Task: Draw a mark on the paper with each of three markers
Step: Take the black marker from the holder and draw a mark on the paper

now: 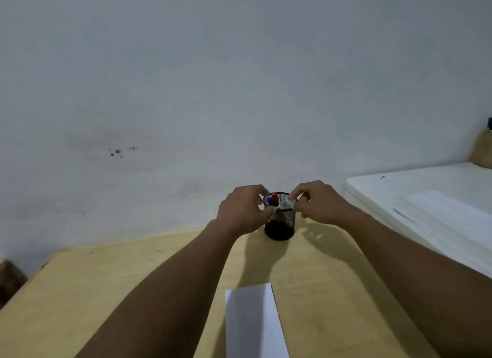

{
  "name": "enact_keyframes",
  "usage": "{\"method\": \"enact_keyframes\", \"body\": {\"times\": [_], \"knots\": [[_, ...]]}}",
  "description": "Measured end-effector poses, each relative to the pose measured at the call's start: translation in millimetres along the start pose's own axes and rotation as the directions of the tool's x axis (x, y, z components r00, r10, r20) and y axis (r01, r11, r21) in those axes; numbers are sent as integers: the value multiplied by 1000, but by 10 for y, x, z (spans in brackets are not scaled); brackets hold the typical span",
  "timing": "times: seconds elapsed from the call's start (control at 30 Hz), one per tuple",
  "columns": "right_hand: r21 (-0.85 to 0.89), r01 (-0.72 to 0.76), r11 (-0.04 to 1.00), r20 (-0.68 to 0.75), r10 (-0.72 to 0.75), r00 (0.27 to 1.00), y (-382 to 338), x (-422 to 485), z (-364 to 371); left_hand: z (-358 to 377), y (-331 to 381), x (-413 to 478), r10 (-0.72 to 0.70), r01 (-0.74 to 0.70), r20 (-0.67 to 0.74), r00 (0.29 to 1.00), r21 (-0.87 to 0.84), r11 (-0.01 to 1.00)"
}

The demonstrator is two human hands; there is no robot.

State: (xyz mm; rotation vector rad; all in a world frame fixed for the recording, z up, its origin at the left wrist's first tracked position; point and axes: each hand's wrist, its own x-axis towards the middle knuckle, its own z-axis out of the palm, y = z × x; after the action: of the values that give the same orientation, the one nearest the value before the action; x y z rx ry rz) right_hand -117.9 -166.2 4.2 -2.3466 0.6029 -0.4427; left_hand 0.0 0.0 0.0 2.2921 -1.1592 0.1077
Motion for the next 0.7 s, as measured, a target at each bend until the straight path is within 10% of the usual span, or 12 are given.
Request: {"method": "enact_keyframes", "body": {"times": [0.4, 0.7], "knots": [[46, -8, 999, -45, 10, 999, 118, 298, 82, 218, -71, 284, 74, -72, -119, 990, 21, 997], [179, -19, 984, -14, 22, 1000, -405, -114, 26, -452, 13, -30, -151, 16, -264, 953, -453, 891]]}}
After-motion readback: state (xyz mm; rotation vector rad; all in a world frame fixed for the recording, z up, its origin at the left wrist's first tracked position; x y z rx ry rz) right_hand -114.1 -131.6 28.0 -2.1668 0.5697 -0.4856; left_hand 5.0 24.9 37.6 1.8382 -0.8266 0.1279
